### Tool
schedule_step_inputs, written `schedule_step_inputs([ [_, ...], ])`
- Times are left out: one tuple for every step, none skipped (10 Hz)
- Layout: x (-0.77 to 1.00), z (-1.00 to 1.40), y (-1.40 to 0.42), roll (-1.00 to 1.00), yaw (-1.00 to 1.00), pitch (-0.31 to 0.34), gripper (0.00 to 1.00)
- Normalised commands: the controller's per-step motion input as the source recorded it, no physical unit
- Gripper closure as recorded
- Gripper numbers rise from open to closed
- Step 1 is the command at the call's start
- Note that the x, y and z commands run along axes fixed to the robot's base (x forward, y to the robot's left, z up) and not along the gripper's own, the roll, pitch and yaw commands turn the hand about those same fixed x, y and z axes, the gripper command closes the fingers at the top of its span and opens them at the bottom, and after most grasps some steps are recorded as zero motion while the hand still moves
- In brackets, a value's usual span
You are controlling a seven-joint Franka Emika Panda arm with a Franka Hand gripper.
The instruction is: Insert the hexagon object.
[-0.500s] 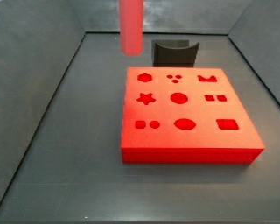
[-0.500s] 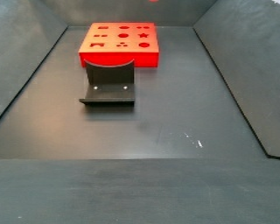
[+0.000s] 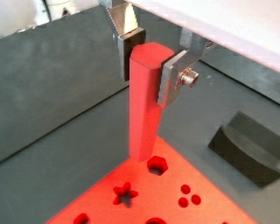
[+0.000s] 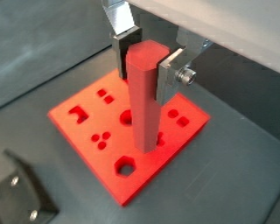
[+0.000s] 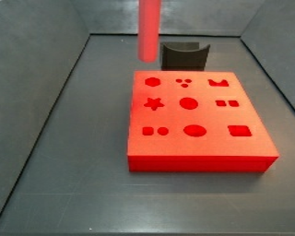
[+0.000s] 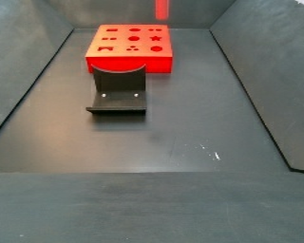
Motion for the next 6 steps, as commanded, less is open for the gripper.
schedule_step_inputs([
  [0.15, -0.45, 0.24, 0.09, 0.68, 0.000, 1.00],
  [0.10, -0.42, 0.21, 0.10, 0.72, -0.003, 1.00],
  [0.11, -0.43, 0.16, 0.10, 0.75, -0.016, 1.00],
  [0.24, -0.47, 0.20, 0.04, 0.65, -0.071, 1.00],
  [0.22, -0.47, 0.24, 0.00, 0.60, -0.169, 1.00],
  [0.19, -0.43, 0.19, 0.04, 0.52, -0.247, 1.00],
])
